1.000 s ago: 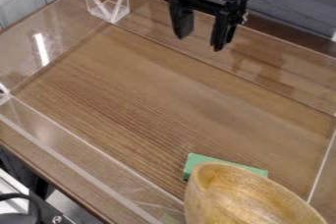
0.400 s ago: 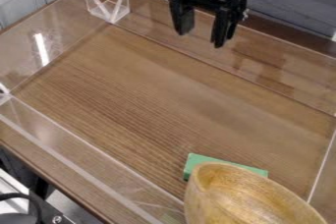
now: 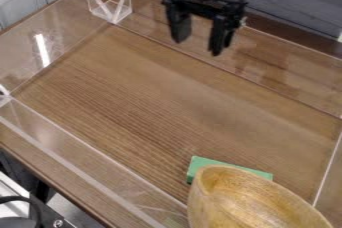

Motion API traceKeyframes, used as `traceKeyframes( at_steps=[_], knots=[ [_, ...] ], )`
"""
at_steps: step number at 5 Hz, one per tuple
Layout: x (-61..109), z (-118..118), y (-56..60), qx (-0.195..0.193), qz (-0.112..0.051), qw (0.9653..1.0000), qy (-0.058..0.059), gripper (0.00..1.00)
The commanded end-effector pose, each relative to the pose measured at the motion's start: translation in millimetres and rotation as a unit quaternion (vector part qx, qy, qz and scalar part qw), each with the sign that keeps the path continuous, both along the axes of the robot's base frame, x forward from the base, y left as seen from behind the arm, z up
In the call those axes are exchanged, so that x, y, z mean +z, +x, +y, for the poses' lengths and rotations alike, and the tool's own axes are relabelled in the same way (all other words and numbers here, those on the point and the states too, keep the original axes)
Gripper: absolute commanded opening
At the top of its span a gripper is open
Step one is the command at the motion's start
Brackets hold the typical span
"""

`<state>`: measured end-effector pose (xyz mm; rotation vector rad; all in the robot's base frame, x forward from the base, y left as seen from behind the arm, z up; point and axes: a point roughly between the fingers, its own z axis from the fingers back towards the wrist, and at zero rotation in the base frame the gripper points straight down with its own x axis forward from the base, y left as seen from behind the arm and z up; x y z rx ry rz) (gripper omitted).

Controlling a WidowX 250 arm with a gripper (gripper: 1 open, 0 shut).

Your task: Put the green block in the brown bowl

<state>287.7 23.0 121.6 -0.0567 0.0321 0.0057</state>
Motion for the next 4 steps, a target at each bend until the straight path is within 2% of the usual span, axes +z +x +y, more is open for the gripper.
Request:
traceKeyframes(
  at_steps=[1, 2, 4],
  knots=[
    [13.0, 20, -11.5, 0.047, -0.038, 0.9981, 0.007, 1.0],
    [9.5, 10, -6.5, 0.056, -0.044, 0.9975, 0.005, 1.0],
    [3.1, -11, -0.1, 0.043, -0.048, 0.998, -0.001, 1.0]
  ],
)
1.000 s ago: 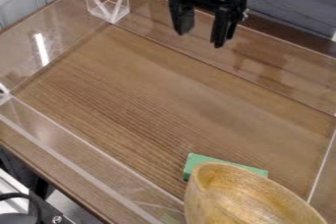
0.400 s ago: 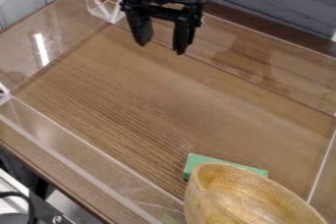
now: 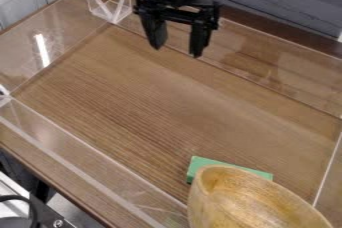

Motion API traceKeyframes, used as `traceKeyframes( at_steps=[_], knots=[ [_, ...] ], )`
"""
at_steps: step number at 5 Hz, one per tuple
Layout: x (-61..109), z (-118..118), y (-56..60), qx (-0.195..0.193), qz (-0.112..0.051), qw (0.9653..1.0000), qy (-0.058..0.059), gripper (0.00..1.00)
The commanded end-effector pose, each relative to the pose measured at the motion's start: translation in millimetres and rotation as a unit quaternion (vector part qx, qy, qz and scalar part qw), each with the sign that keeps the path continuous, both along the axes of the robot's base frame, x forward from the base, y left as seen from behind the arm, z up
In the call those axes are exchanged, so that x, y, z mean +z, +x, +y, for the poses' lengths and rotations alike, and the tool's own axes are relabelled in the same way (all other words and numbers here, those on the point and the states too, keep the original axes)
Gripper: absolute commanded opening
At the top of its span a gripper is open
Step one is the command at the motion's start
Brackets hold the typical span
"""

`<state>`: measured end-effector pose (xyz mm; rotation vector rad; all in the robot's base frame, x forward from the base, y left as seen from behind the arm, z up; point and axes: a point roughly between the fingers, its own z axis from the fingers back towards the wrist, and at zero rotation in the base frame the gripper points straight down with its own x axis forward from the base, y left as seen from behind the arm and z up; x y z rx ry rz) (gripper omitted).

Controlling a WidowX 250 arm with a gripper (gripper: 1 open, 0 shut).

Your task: Put the green block in the brown bowl

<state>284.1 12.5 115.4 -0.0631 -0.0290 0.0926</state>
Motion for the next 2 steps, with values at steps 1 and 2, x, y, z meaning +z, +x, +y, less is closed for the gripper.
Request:
traceKeyframes(
  at_steps=[1, 2],
  knots=[
    [6.3, -9.4, 5.9, -0.008, -0.023, 0.9997, 0.0, 1.0],
    [0.9, -16.3, 6.9, 0.009, -0.028, 0.9996, -0.002, 1.0]
  ],
)
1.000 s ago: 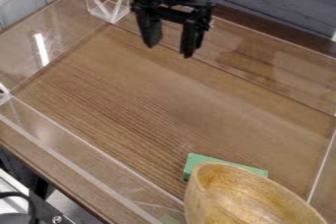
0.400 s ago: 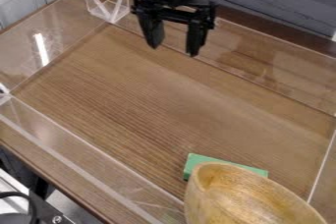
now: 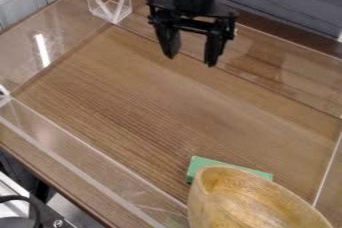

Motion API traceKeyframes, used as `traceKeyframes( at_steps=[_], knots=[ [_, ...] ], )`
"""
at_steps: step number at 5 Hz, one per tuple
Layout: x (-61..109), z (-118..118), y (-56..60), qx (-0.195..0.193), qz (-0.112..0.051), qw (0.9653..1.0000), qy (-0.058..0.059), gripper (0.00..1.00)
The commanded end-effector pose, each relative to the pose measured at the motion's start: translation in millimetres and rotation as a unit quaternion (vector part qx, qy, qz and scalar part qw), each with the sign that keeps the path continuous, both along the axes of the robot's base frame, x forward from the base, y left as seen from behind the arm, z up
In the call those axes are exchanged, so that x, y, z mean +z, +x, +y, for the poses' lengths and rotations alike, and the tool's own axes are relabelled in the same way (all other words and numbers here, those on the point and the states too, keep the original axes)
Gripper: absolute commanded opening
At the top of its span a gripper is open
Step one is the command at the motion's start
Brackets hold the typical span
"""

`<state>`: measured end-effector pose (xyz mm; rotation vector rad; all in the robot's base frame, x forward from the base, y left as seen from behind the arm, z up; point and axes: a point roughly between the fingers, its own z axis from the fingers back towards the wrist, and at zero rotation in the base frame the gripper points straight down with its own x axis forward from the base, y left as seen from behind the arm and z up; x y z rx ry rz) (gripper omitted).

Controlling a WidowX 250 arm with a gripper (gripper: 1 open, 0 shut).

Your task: Put the green block in the brown bowl

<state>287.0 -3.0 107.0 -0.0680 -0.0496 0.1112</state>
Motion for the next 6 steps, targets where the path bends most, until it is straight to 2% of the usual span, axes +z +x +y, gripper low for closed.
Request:
traceKeyframes(
  at_steps=[1, 6],
  knots=[
    [5.5, 1, 7.9, 0.006, -0.024, 0.9997, 0.0, 1.0],
    [7.5, 17, 14.7, 0.008, -0.039, 0.9992, -0.003, 1.0]
  ],
)
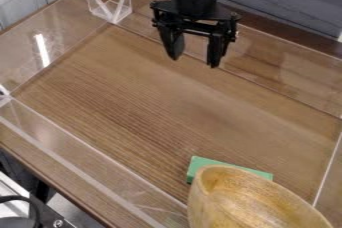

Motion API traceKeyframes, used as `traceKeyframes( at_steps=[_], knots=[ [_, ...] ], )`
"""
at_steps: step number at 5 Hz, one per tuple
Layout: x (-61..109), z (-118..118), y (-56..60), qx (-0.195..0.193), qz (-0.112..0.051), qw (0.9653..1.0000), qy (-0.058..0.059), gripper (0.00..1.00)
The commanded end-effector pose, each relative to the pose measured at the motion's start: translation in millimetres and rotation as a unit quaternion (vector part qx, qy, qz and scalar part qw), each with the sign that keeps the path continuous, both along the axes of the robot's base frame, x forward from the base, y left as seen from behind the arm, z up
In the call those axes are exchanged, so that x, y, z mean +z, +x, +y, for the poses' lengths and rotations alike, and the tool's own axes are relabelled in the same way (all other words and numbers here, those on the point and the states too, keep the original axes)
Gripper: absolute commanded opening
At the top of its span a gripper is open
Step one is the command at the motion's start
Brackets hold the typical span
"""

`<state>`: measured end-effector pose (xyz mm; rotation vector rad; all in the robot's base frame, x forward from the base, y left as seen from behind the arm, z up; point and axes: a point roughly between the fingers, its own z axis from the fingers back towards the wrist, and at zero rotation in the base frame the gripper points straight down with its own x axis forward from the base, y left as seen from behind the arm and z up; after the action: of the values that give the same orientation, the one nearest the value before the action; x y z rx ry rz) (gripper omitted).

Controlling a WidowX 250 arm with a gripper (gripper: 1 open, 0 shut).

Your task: Put the green block in the brown bowl

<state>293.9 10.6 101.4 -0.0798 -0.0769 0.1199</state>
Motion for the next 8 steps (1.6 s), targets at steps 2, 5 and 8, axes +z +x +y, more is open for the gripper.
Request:
traceKeyframes(
  at_steps=[2, 5, 8],
  knots=[
    [12.6, 6, 9.5, 0.005, -0.032, 0.9995, 0.0, 1.0],
    [14.1, 5, 8.3, 0.005, -0.039, 0.9992, -0.005, 1.0],
    [16.3, -11, -2.1, -0.029, -0.039, 0.9987, -0.013, 1.0]
  ],
)
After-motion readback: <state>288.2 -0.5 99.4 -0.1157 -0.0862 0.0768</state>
